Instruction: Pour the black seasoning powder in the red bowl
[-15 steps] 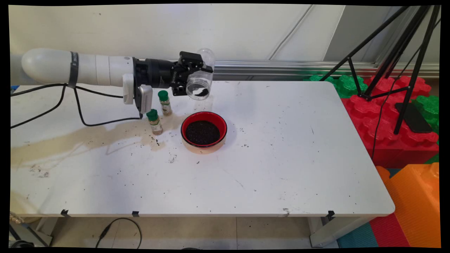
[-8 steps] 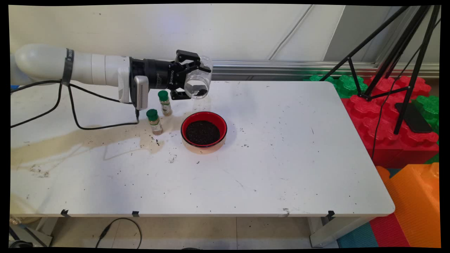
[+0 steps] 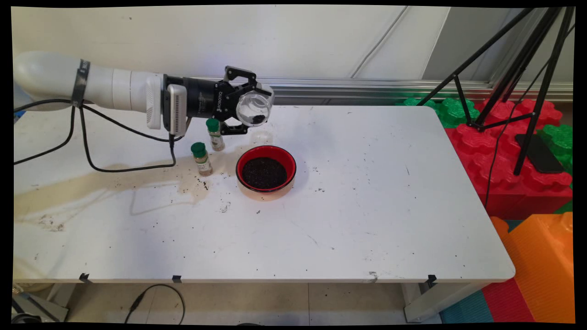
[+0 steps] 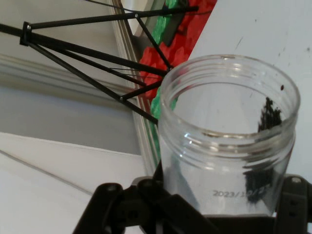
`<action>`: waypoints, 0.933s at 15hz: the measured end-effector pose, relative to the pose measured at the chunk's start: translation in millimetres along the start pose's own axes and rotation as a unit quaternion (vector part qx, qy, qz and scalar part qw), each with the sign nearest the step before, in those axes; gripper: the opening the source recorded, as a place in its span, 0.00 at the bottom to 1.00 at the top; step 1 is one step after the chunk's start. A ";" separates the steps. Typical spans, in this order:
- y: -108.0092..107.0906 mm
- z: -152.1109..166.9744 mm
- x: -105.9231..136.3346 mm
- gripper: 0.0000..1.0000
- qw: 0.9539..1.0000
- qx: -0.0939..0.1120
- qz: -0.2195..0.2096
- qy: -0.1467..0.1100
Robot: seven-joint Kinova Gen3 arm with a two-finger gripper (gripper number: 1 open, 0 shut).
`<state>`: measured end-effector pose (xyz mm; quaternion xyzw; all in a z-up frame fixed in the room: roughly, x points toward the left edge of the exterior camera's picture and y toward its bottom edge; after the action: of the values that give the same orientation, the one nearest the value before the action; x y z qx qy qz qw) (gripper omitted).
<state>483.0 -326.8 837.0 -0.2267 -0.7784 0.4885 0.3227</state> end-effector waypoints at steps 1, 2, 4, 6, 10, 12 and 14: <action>-0.1 -1.5 0.3 0.00 1.000 -0.002 -0.014 0.002; -0.4 -3.1 0.7 0.00 1.000 -0.004 -0.028 0.005; -1.2 -6.2 1.9 0.00 0.998 -0.008 -0.053 0.011; -2.5 -9.7 3.1 0.00 0.997 -0.011 -0.080 0.016; -5.4 -16.2 4.4 0.00 0.991 -0.018 -0.128 0.026; -7.6 -19.9 4.6 0.00 0.987 -0.021 -0.157 0.031; -10.0 -24.1 4.5 0.00 0.982 -0.024 -0.186 0.037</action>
<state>497.0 -313.2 854.9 -0.1034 -0.8059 0.3926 0.4310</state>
